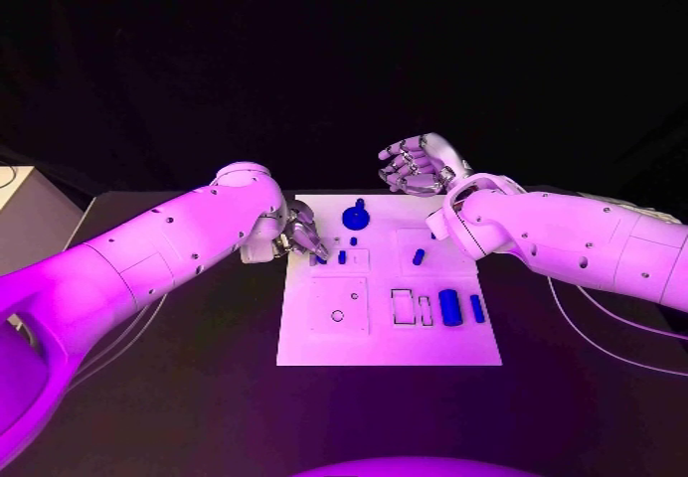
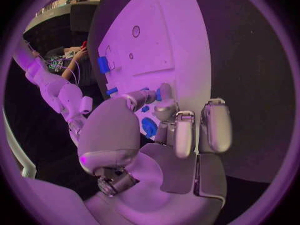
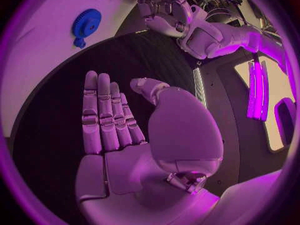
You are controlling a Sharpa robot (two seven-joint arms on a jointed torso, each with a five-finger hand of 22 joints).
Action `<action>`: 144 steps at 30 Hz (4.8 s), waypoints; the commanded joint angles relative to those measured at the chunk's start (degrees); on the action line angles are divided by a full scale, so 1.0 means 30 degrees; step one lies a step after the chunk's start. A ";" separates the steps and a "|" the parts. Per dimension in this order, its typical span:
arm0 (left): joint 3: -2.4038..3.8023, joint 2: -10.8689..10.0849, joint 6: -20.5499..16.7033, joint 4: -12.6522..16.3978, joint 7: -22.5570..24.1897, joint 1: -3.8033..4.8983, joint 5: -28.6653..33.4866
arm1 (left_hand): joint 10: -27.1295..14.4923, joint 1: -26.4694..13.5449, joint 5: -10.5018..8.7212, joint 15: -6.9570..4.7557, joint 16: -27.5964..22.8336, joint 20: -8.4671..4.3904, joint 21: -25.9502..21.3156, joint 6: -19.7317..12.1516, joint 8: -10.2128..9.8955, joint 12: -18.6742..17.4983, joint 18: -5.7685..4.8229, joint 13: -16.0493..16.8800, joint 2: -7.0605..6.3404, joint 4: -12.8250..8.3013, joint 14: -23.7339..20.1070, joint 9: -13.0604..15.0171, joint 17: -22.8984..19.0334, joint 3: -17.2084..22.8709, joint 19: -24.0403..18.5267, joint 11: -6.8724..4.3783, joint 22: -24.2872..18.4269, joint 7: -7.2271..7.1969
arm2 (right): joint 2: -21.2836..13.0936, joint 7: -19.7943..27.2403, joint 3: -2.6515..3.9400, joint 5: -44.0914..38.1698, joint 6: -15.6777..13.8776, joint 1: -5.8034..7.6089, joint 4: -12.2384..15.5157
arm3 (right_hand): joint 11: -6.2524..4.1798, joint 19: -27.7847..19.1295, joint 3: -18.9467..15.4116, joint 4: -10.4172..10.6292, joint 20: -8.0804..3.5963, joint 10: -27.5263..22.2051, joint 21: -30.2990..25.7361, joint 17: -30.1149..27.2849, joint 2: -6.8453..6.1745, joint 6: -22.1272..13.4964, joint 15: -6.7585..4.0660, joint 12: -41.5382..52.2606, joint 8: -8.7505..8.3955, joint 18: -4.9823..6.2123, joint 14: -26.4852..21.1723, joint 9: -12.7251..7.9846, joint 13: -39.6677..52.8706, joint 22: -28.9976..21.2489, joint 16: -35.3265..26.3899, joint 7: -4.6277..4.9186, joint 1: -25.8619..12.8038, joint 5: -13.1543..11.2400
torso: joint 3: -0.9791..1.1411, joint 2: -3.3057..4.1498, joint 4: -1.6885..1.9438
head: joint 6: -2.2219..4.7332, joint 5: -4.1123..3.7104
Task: Assemble the parts on the task board
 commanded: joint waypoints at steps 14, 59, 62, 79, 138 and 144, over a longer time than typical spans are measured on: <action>-0.0589 0.0336 0.0326 -0.0268 -0.0019 -0.0154 0.0445 | -0.0031 0.0141 0.0075 -0.0071 0.0070 -0.0007 -0.0042 0.0012 -0.0146 -0.0060 -0.0130 -0.0012 0.0104 -0.3336 0.1983 -0.0020 0.5028 0.3254 -0.0006 -0.0065 0.1032 -0.0118 | 0.0071 0.0247 0.0013 -0.0019 0.0208 0.0003 0.0079 | -0.0105 0.0099 -0.0144 -0.0023 0.0023 0.0016 -0.0125 -0.0027 0.0062 -0.0001 0.0045 -0.0098 0.0137 0.0081 0.0162 -0.0004 -0.0072 -0.0063 -0.0157 0.0150 -0.0189 0.0110 | 0.0002 -0.0015 0.0001 | -0.0090 -0.0071; -0.0638 -0.0001 -0.1660 -0.0218 -0.0710 -0.0171 0.0960 | -0.0783 -0.0793 -0.3724 -0.0062 -0.0017 0.0006 -0.0724 -0.0272 -0.0484 -0.0094 0.0025 -0.0453 -0.0198 0.1151 0.1928 -0.0095 0.4845 -0.3679 -0.0375 -0.0023 0.0459 -0.0164 | 0.0059 0.0277 0.0013 0.0048 0.0280 0.0001 0.0059 | -0.0104 0.0116 -0.0147 -0.0028 0.0025 0.0024 -0.0146 -0.0037 0.0071 -0.0007 0.0046 -0.0106 0.0141 0.0081 0.0174 -0.0007 -0.0126 -0.0111 -0.0193 0.0153 -0.0184 0.0113 | -0.0011 -0.0038 0.0006 | -0.0012 -0.0108; -0.0638 -0.0046 -0.1694 -0.0193 -0.0732 -0.0171 0.0972 | -0.0786 -0.0757 -0.4197 -0.0054 -0.0011 0.0013 -0.0734 -0.0224 -0.0513 -0.0065 0.0025 -0.0443 -0.0300 0.1640 0.1932 -0.0131 0.4857 -0.4171 -0.0371 -0.0010 0.0457 -0.0148 | 0.0046 0.0280 0.0013 0.0049 0.0278 0.0000 0.0058 | -0.0104 0.0116 -0.0147 -0.0028 0.0025 0.0024 -0.0146 -0.0037 0.0071 -0.0007 0.0046 -0.0106 0.0141 0.0081 0.0174 -0.0007 -0.0126 -0.0111 -0.0193 0.0153 -0.0184 0.0113 | -0.0013 -0.0041 0.0006 | -0.0010 -0.0110; -0.0622 -0.0557 -0.2109 0.0136 -0.0810 -0.0179 0.0952 | -0.0795 -0.0202 -0.5759 -0.0041 0.0014 0.0024 -0.0737 -0.0135 -0.0540 -0.0008 0.0023 -0.0455 -0.0236 0.2953 0.1948 -0.0191 0.4911 -0.5386 -0.0349 0.0007 0.0479 -0.0133 | -0.0030 0.0284 0.0013 0.0053 0.0286 -0.0002 0.0061 | -0.0104 0.0116 -0.0147 -0.0028 0.0025 0.0024 -0.0146 -0.0037 0.0071 -0.0007 0.0046 -0.0106 0.0141 0.0081 0.0174 -0.0007 -0.0126 -0.0111 -0.0193 0.0153 -0.0184 0.0113 | -0.0028 -0.0039 0.0004 | 0.0012 -0.0137; -0.0083 -0.3467 -0.7381 0.4606 0.0395 -0.0830 0.1368 | -0.2884 0.2051 -0.8138 0.0405 -0.0918 0.0453 -0.2627 -0.1502 -0.1380 -0.1221 0.0500 -0.3072 0.0915 0.3109 0.1299 -0.0655 0.3123 -0.6588 -0.1583 0.0611 -0.1238 0.0562 | -0.0239 0.0319 0.0011 0.0138 0.0303 -0.0170 0.0036 | -0.0101 0.0167 -0.0146 -0.0066 0.0025 0.0051 -0.0206 -0.0060 0.0097 -0.0026 0.0046 -0.0122 0.0151 0.0083 0.0210 -0.0016 -0.0281 -0.0249 -0.0297 0.0156 -0.0146 0.0130 | -0.0026 -0.0063 0.0020 | 0.0130 -0.0118; -0.0085 -0.3511 -0.8584 0.5044 -0.0075 -0.1243 0.0403 | -0.2917 0.1362 -0.8142 0.0433 -0.0954 0.0481 -0.2650 -0.1480 -0.1414 -0.1221 0.0506 -0.3178 0.0887 0.3124 0.1282 -0.0694 0.3050 -0.6703 -0.1559 0.0644 -0.1264 0.0596 | -0.0238 0.0323 0.0011 0.0136 0.0299 -0.0200 0.0027 | -0.0101 0.0167 -0.0146 -0.0066 0.0025 0.0051 -0.0206 -0.0060 0.0097 -0.0026 0.0046 -0.0122 0.0151 0.0083 0.0210 -0.0016 -0.0281 -0.0249 -0.0297 0.0156 -0.0146 0.0130 | -0.0032 -0.0032 0.0010 | 0.0151 -0.0099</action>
